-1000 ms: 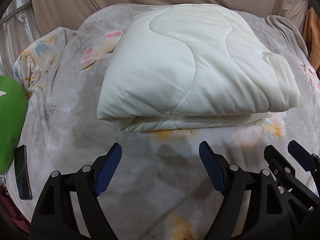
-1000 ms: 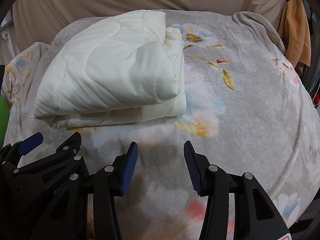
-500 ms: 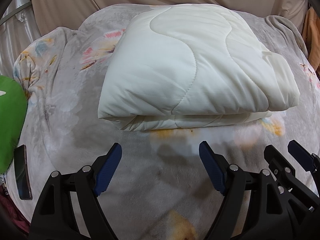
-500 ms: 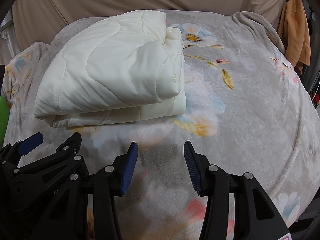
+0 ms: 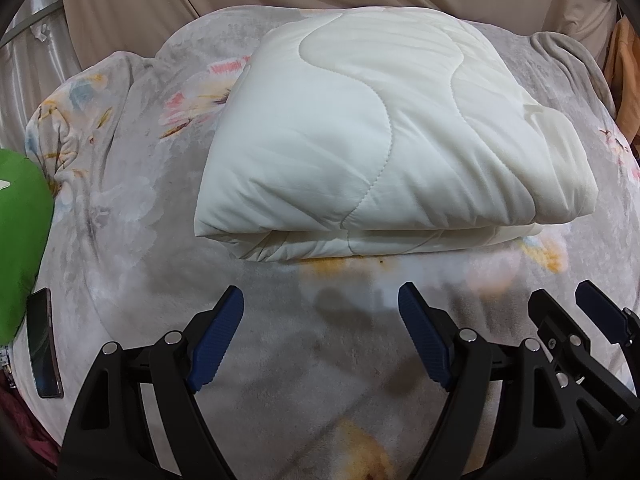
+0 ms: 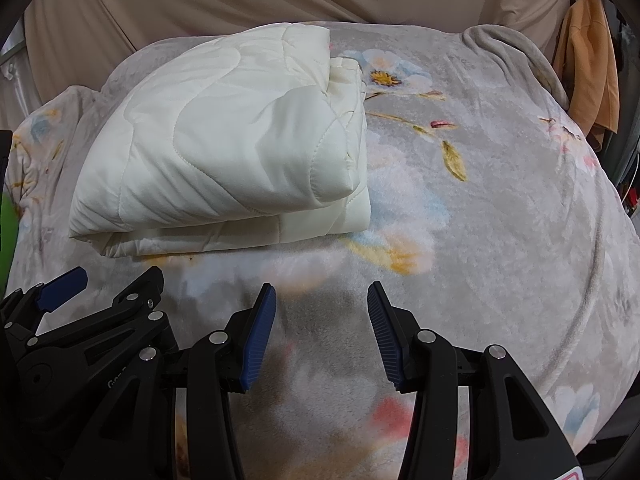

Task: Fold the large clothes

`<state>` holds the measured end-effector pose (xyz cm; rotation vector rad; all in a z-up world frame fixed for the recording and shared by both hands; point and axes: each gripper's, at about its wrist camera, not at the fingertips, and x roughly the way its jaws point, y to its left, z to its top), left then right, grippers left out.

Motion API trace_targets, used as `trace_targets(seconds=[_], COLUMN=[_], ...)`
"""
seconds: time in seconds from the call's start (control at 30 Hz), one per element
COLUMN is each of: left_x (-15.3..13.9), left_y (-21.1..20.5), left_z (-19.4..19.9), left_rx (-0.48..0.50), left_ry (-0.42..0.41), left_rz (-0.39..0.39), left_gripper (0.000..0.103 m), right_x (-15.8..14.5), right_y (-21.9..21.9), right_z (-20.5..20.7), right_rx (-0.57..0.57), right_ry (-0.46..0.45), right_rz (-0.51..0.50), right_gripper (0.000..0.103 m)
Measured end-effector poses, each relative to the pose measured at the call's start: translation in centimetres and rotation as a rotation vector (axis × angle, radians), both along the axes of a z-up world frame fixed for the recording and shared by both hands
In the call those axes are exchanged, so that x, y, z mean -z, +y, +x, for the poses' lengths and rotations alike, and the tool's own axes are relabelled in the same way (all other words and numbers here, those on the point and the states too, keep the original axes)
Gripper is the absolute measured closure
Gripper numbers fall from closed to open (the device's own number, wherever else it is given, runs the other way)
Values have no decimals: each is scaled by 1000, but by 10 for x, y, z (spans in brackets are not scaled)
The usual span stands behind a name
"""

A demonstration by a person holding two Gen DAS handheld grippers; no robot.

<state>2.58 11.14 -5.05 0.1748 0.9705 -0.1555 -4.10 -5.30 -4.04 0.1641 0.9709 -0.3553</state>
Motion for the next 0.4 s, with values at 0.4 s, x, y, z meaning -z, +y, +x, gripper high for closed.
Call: trace_targets(seconds=[0.4], left_x=[1], left_y=[-1], left_z=[1], left_rx=[1], left_ry=[-4], left_rz=[4], left_gripper=[26], right_x=[0], right_y=[0], right_z=[0], right_rx=[3], right_ry=[-1], right_rz=[2], right_gripper=[55])
